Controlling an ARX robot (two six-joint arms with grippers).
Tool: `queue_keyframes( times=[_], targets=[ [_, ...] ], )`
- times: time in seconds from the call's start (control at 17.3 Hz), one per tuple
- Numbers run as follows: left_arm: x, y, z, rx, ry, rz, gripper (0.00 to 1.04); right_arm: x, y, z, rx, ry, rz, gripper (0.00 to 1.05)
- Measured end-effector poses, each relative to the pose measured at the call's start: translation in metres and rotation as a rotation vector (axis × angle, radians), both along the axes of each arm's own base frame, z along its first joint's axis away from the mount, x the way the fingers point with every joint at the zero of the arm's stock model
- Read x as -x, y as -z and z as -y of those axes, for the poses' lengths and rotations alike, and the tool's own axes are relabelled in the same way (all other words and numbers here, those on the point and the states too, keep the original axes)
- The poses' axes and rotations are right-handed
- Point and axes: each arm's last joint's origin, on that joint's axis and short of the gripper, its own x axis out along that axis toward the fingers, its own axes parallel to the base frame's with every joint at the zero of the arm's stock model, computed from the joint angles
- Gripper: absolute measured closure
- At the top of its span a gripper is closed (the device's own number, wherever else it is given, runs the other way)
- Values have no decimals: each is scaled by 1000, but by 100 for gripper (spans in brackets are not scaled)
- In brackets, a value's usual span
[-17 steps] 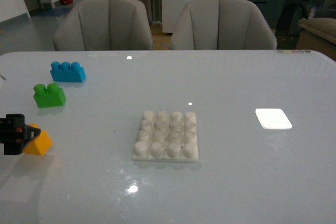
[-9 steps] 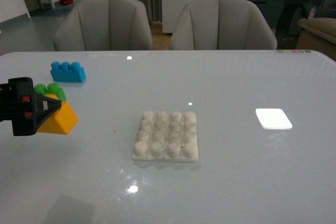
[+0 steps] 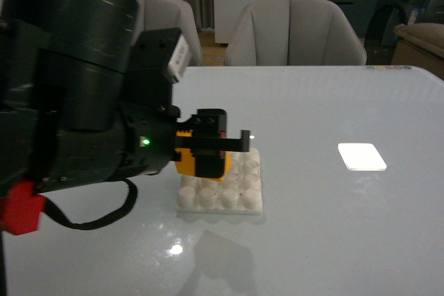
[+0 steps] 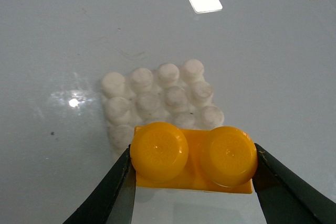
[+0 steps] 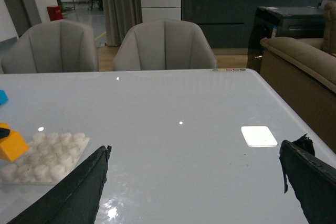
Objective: Insert yellow block into base center
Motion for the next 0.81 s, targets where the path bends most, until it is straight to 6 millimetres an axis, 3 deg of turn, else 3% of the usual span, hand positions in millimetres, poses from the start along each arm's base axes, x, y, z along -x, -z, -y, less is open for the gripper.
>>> queue_keyframes(
  times=[0.17,0.81],
  targets=[
    [-16,13,35,-17,-19,-33,48,0,0,0,0,0,0,6],
    [-35,40,50,-76,-110,-57,48,0,0,0,0,0,0,6]
  ],
)
